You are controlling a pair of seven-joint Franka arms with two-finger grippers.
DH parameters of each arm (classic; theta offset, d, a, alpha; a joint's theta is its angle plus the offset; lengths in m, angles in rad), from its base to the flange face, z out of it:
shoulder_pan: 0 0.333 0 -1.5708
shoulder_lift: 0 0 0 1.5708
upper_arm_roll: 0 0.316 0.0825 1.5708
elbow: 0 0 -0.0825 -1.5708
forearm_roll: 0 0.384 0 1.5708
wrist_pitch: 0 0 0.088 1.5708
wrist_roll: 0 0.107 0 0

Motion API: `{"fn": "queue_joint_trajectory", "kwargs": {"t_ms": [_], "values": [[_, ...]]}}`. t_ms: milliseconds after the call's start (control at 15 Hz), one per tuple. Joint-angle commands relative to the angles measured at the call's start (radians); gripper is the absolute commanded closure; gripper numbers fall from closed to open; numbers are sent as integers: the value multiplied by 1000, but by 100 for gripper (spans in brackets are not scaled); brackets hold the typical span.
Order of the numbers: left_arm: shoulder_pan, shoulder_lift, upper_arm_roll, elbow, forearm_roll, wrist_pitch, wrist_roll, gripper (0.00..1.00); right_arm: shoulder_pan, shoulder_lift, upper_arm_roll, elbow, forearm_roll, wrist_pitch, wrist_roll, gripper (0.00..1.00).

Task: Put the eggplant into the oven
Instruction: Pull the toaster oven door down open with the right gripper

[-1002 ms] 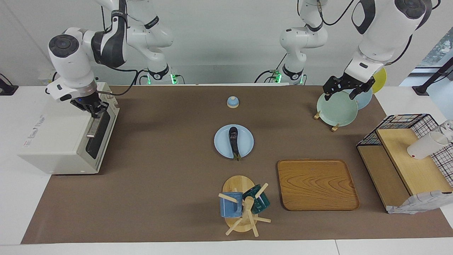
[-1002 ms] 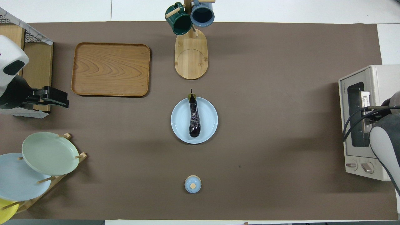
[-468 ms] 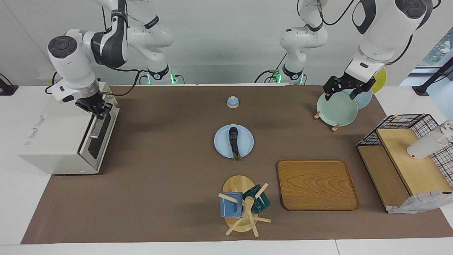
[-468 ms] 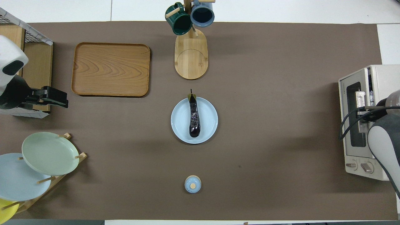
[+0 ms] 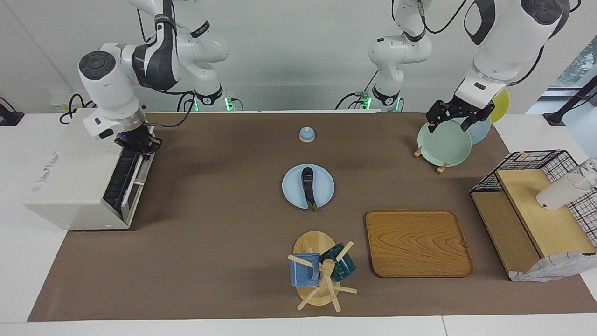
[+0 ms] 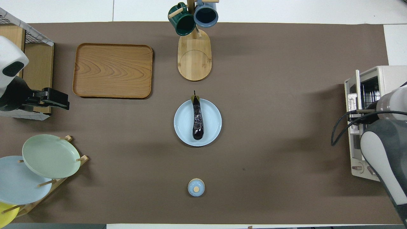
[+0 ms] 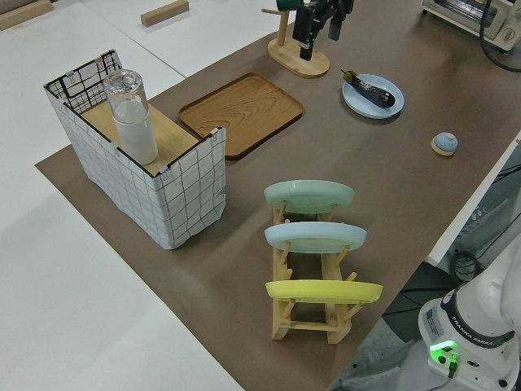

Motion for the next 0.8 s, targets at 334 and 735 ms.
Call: {"fn": "queue_joint_trajectory", "kwargs": {"t_ms": [334,735], "values": [[17,-26,-7,-23,-10,1,1,0,-5,143,-10,-69,-10,294,12,100],[17,-26,-7,-23,-10,1,1,0,29,202,-10,-91,-10,386,16,100]]}}
